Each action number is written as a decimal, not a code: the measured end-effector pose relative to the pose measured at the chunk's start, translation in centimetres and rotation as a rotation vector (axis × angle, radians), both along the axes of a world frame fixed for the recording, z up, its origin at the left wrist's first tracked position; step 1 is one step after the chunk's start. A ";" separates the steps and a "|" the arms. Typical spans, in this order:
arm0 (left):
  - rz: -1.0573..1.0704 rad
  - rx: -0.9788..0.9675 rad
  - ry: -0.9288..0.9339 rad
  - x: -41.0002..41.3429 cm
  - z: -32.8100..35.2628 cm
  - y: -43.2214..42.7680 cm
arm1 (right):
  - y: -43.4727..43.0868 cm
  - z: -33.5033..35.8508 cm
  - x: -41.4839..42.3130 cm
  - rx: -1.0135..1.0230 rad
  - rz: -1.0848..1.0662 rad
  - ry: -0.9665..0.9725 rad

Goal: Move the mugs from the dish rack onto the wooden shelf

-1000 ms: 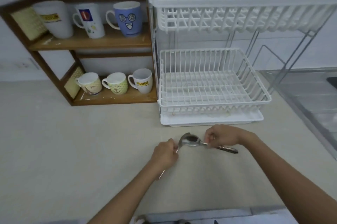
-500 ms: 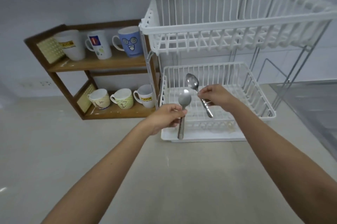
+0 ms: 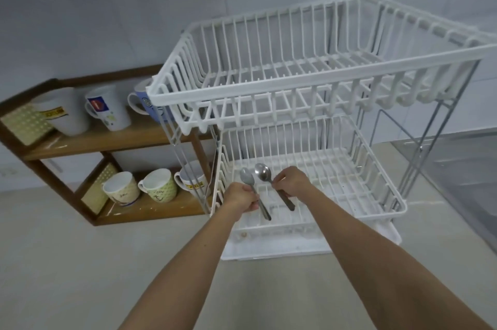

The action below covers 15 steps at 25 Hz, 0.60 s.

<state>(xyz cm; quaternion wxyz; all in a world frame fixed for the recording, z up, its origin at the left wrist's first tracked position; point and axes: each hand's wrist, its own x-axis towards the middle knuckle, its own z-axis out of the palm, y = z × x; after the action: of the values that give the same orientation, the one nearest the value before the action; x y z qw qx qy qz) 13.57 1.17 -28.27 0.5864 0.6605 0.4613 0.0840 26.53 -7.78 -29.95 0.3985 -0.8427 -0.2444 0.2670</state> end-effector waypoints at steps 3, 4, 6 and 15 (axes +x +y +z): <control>0.025 0.018 0.055 0.7 -1.1 0.2 | 0.4 -0.9 -0.1 -0.006 0.034 -0.047; 0.037 0.022 0.065 0.8 -1.4 0.4 | 0.5 -1.0 -0.2 -0.006 0.048 -0.075; 0.062 0.051 0.066 0.9 -1.4 0.3 | 0.7 -0.8 -0.2 -0.034 0.078 -0.161; -0.132 0.401 0.114 -2.3 -0.3 -0.6 | -1.4 0.5 -3.0 -0.030 0.084 -0.243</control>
<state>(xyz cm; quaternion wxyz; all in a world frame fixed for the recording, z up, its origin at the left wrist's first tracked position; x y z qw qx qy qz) 11.22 0.61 -28.54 0.4206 0.7965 0.4232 0.0980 23.50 -9.17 -29.44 0.3416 -0.8638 -0.3220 0.1828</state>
